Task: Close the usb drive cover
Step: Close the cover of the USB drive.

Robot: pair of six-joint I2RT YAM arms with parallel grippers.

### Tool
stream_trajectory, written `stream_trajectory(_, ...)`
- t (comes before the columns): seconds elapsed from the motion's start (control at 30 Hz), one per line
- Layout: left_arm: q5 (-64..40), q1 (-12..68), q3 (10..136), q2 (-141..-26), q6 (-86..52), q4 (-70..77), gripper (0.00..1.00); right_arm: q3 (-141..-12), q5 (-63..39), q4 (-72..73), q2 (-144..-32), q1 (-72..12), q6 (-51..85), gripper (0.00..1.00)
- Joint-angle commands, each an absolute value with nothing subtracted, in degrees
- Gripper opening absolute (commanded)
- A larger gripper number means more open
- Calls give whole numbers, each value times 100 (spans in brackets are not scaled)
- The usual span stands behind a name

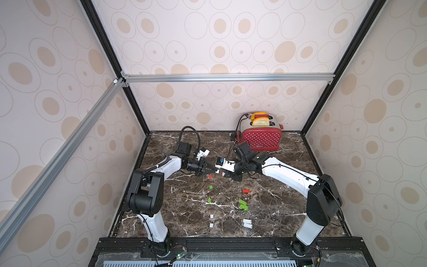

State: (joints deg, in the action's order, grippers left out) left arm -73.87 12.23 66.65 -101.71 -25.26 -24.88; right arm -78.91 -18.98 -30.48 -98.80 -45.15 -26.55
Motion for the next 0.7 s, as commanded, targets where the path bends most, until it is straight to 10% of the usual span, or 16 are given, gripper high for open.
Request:
stream_trajectory(0.0,-7387,1269,6836,-10195,-2535,-2460,0,-8046,-1943,-3142,-9905,-4587,-2588,5)
stream_trajectory(0.67,-7400,1389,6790,-10184,-2586,-2423,0,-8104,-1835,-3176,-9958,-4603,-2610,4)
